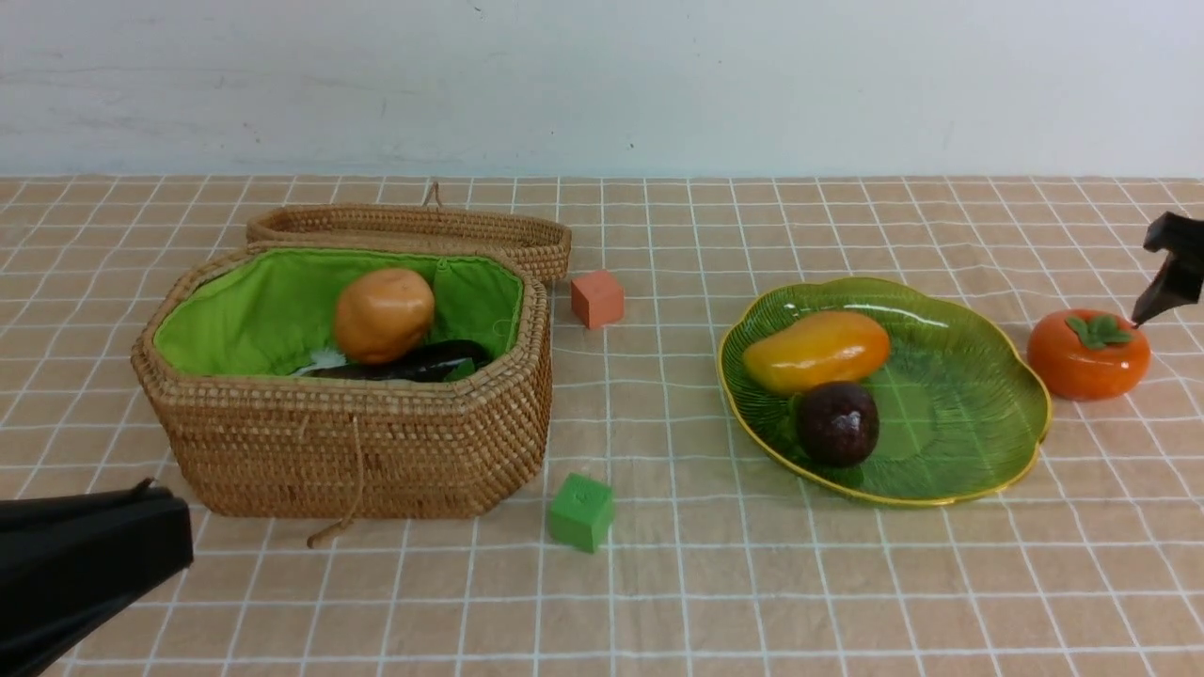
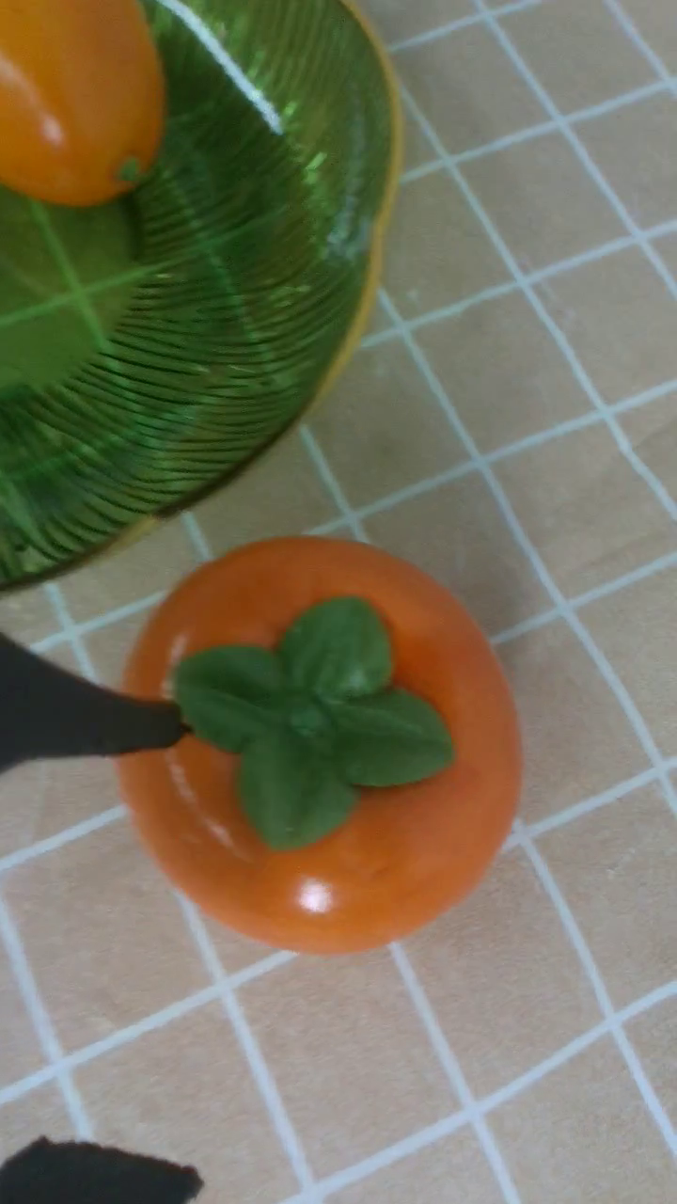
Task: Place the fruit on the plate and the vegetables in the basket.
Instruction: Grab a tomato with your right arm and place it on the plate on the right.
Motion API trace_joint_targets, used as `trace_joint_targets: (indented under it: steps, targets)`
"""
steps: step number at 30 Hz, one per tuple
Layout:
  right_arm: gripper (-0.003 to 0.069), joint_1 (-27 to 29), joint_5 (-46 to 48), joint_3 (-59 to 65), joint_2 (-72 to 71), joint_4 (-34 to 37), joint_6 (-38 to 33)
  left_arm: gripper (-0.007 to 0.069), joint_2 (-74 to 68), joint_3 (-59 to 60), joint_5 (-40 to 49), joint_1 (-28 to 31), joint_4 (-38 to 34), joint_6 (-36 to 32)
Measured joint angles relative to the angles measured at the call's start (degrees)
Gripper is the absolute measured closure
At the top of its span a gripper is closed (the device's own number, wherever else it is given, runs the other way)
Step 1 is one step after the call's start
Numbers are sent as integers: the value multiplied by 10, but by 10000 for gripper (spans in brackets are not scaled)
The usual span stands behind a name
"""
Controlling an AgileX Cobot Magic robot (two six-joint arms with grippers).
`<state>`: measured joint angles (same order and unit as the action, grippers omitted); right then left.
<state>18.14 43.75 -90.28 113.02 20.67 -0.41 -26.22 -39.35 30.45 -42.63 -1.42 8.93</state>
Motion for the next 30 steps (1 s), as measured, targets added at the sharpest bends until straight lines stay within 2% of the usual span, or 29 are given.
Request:
trace_joint_targets:
  steps: [1, 3, 4, 7, 9, 14, 21, 25, 30]
  targets:
    - [41, 5, -9, -8, 18, 23, -17, 638, 0, 0, 0, 0, 0, -1]
    - [16, 9, -14, -17, 36, 43, -33, 638, 0, 0, 0, 0, 0, -2]
    - [-7, 14, -17, -38, 68, 76, -58, 638, 0, 0, 0, 0, 0, -2]
    - [-10, 17, -17, -65, 104, 110, -84, 638, 0, 0, 0, 0, 0, -2]
    - [-3, 18, -15, -93, 135, 140, -90, 638, 0, 0, 0, 0, 0, -2]
    - [22, 18, -4, -126, 163, 164, -92, 636, 0, 0, 0, 0, 0, -2]
    - [57, 18, 9, -130, 166, 177, -93, 634, 0, 0, 0, 0, 1, -2]
    - [145, 18, 15, -130, 166, 186, -98, 633, 0, 0, 0, 0, 4, -2]
    - [145, 18, 28, -138, 166, 177, -121, 632, 0, 0, -2, 0, 5, -2]
